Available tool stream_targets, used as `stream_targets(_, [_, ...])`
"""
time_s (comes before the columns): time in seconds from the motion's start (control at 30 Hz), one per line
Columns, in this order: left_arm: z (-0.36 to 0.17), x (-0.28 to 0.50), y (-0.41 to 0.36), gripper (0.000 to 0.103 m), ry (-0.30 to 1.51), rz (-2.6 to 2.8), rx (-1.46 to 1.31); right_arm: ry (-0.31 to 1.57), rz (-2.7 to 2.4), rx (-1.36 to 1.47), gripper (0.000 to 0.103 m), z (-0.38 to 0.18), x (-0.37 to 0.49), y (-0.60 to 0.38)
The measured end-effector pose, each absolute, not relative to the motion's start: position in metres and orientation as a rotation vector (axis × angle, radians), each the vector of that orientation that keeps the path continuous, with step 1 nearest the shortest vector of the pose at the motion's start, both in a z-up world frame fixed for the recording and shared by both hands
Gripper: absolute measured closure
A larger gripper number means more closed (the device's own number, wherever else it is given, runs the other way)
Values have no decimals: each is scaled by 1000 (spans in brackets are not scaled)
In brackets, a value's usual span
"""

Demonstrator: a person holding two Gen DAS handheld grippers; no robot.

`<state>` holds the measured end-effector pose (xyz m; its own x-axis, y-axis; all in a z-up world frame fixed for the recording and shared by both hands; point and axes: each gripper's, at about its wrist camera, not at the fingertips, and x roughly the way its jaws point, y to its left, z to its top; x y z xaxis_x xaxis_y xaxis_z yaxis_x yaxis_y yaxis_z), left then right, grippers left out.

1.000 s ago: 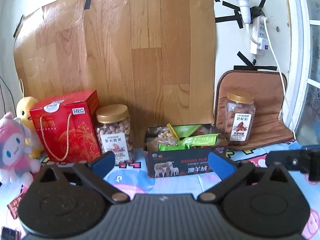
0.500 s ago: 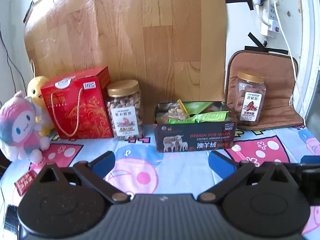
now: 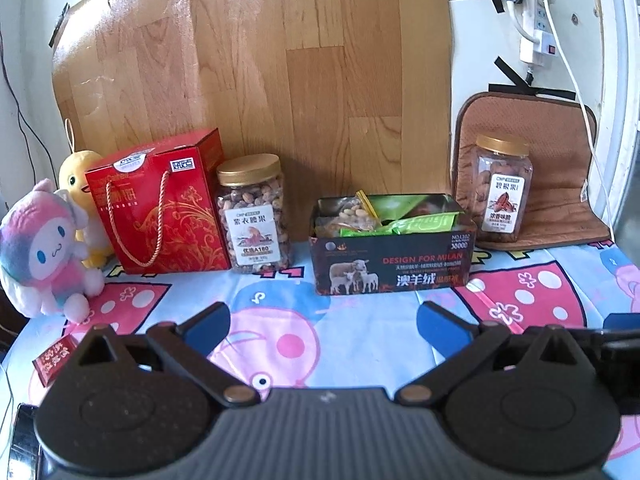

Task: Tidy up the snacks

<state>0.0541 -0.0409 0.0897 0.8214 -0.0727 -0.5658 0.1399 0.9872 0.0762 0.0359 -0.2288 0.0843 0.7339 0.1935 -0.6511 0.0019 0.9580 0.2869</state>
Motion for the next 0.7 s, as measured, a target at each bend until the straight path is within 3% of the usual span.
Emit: stream_targets(0.7, [60,60,-61,0,661,-96,209,819,94,326,1,53,37,-239])
